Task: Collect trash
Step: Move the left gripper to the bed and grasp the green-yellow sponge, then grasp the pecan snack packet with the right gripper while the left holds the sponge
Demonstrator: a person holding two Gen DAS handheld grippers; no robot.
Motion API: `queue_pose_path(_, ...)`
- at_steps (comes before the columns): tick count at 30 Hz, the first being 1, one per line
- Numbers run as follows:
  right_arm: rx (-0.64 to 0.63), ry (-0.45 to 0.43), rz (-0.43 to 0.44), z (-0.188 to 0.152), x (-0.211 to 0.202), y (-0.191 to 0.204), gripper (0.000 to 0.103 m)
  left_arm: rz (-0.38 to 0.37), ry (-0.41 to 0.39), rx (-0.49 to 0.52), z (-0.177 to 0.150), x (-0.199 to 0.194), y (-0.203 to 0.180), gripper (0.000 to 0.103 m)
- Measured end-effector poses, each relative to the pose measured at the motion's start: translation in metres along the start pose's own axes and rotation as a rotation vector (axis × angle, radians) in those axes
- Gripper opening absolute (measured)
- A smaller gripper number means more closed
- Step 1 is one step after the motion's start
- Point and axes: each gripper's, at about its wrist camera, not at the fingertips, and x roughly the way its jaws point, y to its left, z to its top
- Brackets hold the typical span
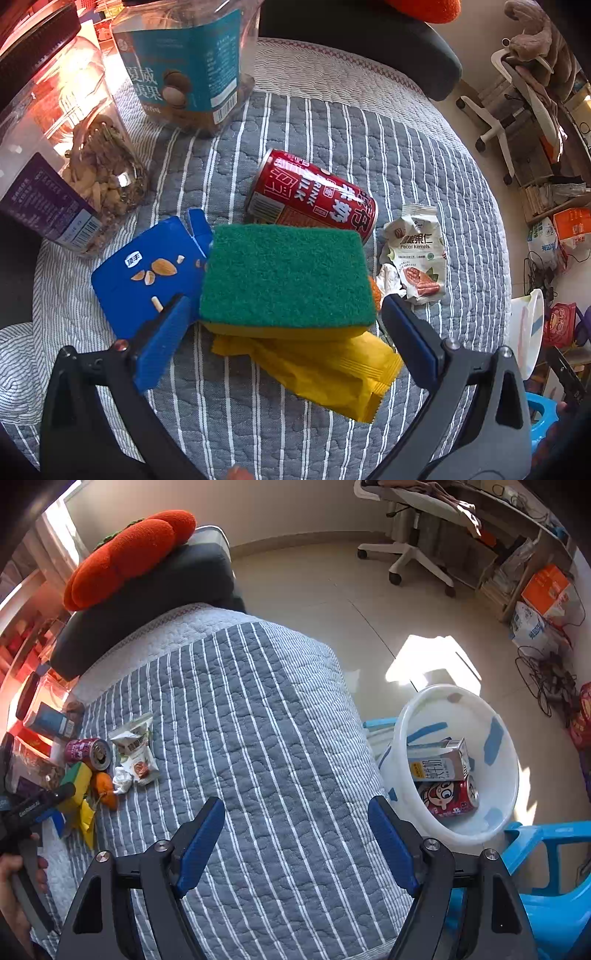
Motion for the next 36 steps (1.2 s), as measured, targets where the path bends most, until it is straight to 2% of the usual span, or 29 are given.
queue_pose_path(2, -0.003, 0.004, 0.001, 0.000, 0.002, 0.003, 0.081, -0.027, 0.006, -0.035, 0.001, 0.002, 0.007, 0.102)
queue_pose_path(5, -0.012, 0.006, 0.002, -0.001, 0.004, 0.008, 0.081, -0.053, 0.018, -0.054, -0.001, 0.004, 0.011, 0.093)
queue_pose_path(6, -0.016, 0.006, 0.001, -0.001, 0.004, 0.009, 0.081, -0.062, 0.019, -0.047, -0.002, 0.004, 0.011, 0.089)
queue_pose_path(11, -0.034, 0.003, -0.004, -0.002, 0.004, 0.017, 0.081, -0.077, 0.000, 0.013, -0.006, -0.009, 0.004, 0.086)
queue_pose_path(15, -0.053, 0.005, -0.007, -0.003, 0.007, 0.027, 0.081, -0.105, -0.054, 0.066, -0.010, -0.035, -0.003, 0.086)
queue_pose_path(20, -0.093, 0.013, -0.007, -0.001, 0.021, 0.052, 0.081, -0.073, -0.122, 0.139, -0.025, -0.067, -0.004, 0.086)
queue_pose_path(25, -0.105, 0.035, 0.046, 0.004, 0.049, 0.086, 0.081, -0.039, -0.181, 0.178, -0.031, -0.088, 0.006, 0.086)
queue_pose_path(36, -0.107, 0.037, 0.159, 0.014, 0.121, 0.172, 0.081, -0.030, -0.192, 0.148, -0.032, -0.091, 0.033, 0.086)
